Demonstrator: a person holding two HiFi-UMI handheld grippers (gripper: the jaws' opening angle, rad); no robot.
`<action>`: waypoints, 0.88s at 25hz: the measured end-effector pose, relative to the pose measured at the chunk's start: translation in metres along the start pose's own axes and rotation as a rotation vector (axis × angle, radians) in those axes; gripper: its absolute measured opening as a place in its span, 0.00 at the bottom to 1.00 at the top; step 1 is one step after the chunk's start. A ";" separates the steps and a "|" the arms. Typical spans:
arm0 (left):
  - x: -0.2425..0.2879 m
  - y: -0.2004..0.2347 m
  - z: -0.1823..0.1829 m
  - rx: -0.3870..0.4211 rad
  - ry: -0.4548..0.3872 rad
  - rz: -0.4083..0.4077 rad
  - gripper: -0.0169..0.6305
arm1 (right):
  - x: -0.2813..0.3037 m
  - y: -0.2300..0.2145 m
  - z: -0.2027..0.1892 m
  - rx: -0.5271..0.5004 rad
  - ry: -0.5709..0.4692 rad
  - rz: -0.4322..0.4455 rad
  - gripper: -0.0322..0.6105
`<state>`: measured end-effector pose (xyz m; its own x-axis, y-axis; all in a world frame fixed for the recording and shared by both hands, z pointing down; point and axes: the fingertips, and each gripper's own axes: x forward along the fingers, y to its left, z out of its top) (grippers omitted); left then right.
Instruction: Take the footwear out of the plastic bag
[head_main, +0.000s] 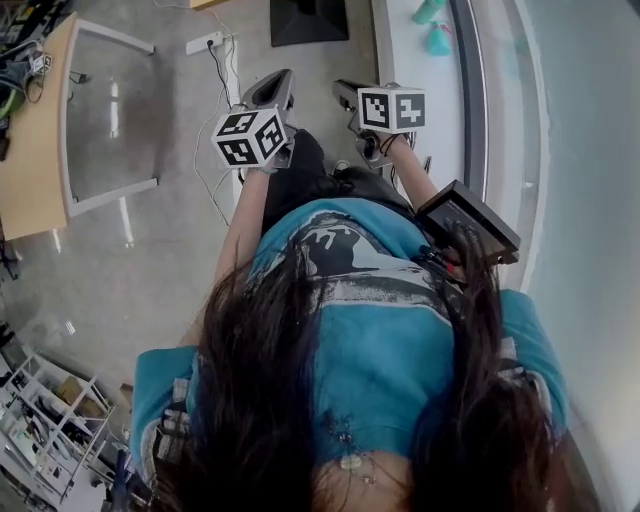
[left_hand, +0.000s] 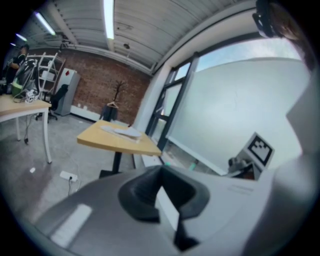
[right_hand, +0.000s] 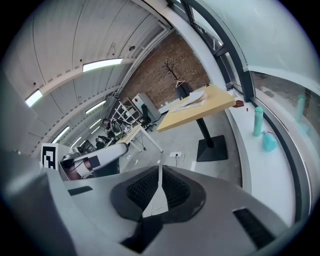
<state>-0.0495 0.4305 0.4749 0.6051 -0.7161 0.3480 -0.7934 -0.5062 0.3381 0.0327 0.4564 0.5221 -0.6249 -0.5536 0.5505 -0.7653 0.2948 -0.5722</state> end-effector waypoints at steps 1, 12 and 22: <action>-0.005 -0.002 -0.005 0.001 0.000 0.002 0.03 | 0.000 0.003 -0.007 -0.002 0.000 0.006 0.10; -0.040 0.007 -0.035 -0.010 0.012 0.032 0.03 | 0.007 0.024 -0.033 0.003 0.000 0.044 0.09; -0.048 0.015 -0.028 -0.035 0.015 0.034 0.03 | 0.011 0.039 -0.030 0.006 0.030 0.049 0.08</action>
<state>-0.0885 0.4714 0.4877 0.5789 -0.7251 0.3730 -0.8109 -0.4642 0.3563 -0.0083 0.4849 0.5238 -0.6662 -0.5147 0.5396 -0.7326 0.3165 -0.6025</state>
